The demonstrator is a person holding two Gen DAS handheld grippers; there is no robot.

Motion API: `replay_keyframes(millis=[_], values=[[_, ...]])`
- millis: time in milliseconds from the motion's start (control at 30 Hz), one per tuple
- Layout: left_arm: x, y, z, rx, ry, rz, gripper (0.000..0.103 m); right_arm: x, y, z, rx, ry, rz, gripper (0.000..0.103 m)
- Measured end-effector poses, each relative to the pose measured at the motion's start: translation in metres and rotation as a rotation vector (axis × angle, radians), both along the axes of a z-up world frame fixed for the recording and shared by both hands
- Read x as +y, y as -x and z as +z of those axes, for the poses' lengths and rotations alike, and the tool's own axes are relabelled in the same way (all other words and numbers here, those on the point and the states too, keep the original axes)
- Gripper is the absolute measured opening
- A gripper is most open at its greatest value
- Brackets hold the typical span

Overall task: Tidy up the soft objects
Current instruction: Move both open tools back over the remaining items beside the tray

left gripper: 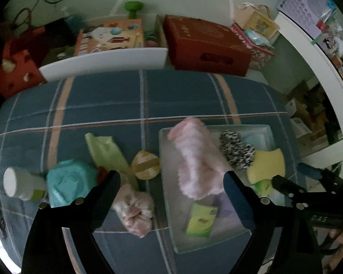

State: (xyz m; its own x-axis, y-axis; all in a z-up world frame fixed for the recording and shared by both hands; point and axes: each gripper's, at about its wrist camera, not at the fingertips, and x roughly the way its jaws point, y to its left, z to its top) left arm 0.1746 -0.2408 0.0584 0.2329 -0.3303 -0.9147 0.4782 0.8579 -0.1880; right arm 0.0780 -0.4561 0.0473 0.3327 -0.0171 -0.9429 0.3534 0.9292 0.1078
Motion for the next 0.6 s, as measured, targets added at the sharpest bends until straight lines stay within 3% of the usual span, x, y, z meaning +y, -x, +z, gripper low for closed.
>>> replay_keyframes(millis=[133, 300, 600], values=[[0.018, 0.010, -0.003, -0.043, -0.028, 0.025, 0.092, 0.018, 0.004, 0.006, -0.053, 0.033, 0.018, 0.103], [0.043, 0.017, -0.011, -0.059, -0.004, 0.075, 0.092, 0.040, 0.011, 0.008, -0.117, 0.070, 0.025, 0.103], [0.072, 0.019, -0.022, -0.136, -0.034, 0.113, 0.092, 0.069, 0.011, -0.005, -0.174, 0.043, 0.022, 0.103]])
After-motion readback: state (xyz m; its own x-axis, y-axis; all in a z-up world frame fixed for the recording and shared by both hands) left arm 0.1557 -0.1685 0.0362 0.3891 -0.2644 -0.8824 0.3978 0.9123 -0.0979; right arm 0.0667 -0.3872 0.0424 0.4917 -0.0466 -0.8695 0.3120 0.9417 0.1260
